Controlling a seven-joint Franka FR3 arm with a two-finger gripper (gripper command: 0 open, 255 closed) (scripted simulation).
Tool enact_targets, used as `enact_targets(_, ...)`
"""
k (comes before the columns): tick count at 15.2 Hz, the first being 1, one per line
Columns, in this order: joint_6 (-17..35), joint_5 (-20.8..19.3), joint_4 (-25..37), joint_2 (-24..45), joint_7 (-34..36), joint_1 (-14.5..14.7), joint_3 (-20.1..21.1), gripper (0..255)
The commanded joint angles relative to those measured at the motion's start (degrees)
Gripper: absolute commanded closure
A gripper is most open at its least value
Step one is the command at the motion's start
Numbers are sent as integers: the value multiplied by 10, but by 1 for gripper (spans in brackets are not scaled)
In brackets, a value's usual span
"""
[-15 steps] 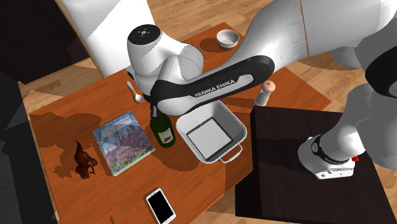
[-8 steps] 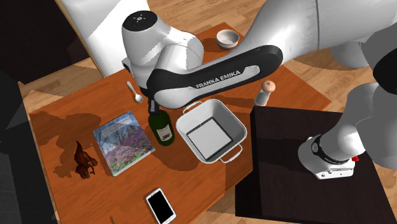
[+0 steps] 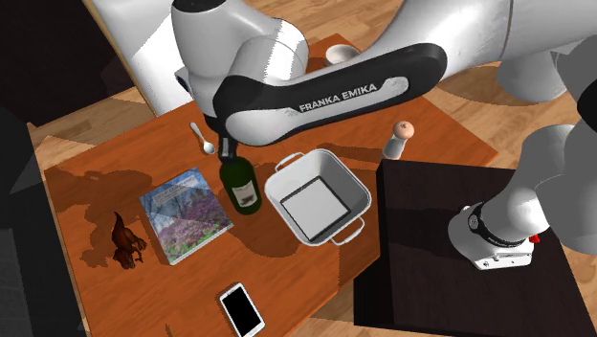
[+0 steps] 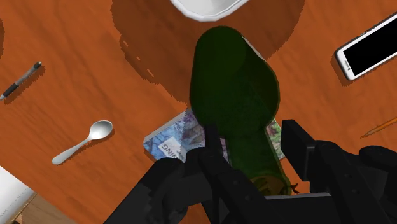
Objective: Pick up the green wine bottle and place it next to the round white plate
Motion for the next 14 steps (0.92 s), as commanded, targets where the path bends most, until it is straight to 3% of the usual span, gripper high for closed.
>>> enact_targets(1, -15, -1, 14, -2, 1, 0, 0, 255)
enact_targets(7, -26, 15, 46, 20, -63, -43, -17, 255)
enact_targets(14, -55, 39, 125, 73, -149, -107, -35, 255)
